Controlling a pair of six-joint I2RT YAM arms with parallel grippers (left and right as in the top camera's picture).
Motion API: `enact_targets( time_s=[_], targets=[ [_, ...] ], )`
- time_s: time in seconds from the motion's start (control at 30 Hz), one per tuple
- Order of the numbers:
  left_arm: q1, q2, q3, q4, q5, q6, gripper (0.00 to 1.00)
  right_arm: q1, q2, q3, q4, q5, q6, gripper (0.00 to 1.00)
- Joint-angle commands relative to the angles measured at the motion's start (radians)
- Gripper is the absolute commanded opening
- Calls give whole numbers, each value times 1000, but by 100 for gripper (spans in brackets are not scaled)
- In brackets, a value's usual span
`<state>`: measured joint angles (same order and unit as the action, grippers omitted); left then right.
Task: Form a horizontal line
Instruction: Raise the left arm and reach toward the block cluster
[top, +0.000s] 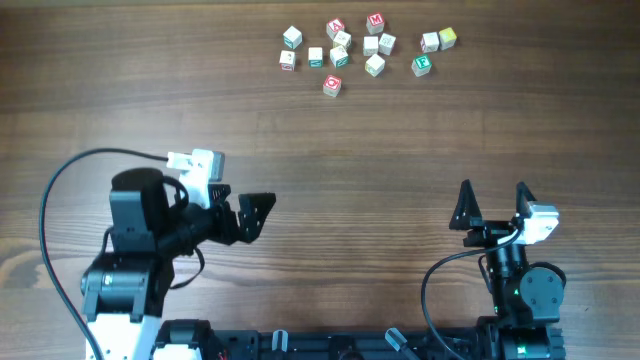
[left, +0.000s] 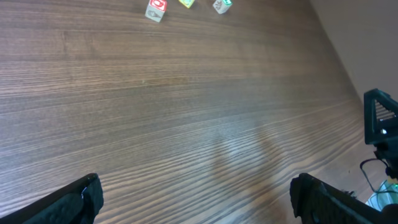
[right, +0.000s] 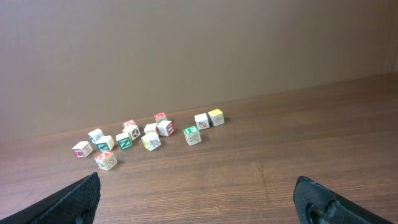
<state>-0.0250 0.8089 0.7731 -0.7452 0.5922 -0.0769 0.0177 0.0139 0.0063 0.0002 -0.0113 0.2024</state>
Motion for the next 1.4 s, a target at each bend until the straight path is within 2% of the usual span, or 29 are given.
enact_targets(
  time_s=[0.0,0.3,0.63,0.87,1.1,1.23,1.37],
  targets=[
    [6,65,91,2,-11,-14,100,-4,0,-1,5,-10,-16,100],
    [6,279,302,-80,-70,-14,100,-4,0,-1,5,-10,-16,100],
    [5,442,450,-82,-77,-14,100,-4,0,-1,5,-10,-16,100],
    [-37,568,551,-75,-195,-14,100,-4,0,-1,5,-10,-16,100],
    [-88,657,565,-2,-206,-14,100,-4,0,-1,5,-10,-16,100],
    [-89,692,565,16,-281,-37,100,-4,0,-1,5,-10,-17,100],
    [-89,700,565,28,-283,-37,100,-4,0,-1,5,-10,-16,100]
  ],
)
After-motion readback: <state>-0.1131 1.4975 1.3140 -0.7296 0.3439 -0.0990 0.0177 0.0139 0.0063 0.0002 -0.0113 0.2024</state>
